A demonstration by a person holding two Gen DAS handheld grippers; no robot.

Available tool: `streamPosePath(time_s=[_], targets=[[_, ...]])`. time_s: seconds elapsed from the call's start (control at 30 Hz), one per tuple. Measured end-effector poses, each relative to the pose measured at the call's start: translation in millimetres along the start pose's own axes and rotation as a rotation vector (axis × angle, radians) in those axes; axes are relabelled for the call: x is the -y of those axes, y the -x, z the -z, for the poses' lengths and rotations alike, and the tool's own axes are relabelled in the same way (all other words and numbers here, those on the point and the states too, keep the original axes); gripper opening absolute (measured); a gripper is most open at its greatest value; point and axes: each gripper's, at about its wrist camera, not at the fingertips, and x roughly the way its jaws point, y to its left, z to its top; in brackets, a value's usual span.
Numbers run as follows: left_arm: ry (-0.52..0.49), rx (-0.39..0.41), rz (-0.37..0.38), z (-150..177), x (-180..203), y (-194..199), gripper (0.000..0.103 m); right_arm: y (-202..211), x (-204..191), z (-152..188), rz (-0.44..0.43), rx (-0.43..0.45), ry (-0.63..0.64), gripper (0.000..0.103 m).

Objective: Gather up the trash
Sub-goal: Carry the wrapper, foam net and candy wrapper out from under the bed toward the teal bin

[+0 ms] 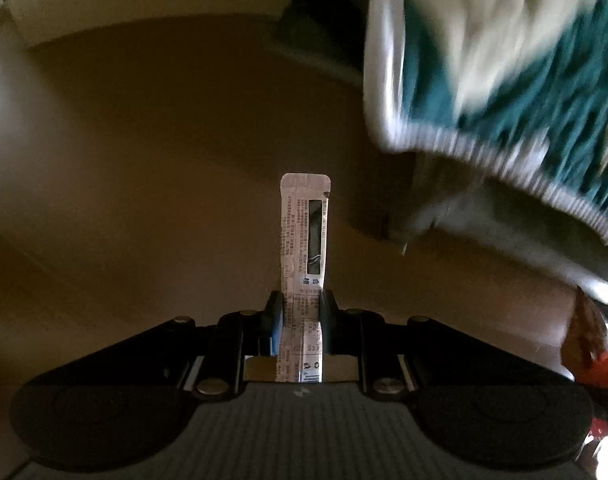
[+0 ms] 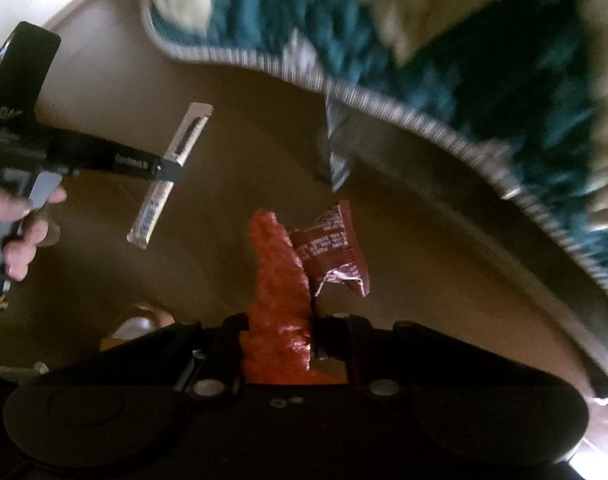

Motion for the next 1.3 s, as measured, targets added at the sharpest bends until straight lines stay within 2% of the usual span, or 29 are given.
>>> streamPosePath(time_s=[0.2,0.43,0.63,0.87,1.3], targets=[[-0.016,0.137,-0.002,-28,4,83,0.018,88,-3,-12,0.034,0.143,-0.027,0.010],[0.040,0.246,-0.011,-38,-4,167,0.018,172,-17,-11,0.063,0.268,-0.038,0.010],[-0.002,0.358,0.014,-44,7,248,0.018,247,-24,-1,0.075,0.362,-0.057,0.010],[-0.135,0.457,0.113,-53,80,329,0.018,341,-14,23,0.105,0.480,-0.104,0.010],[-0.453,0.523,0.373,-22,279,458,0.018,508,54,106,0.261,0.617,-0.246,0.010]])
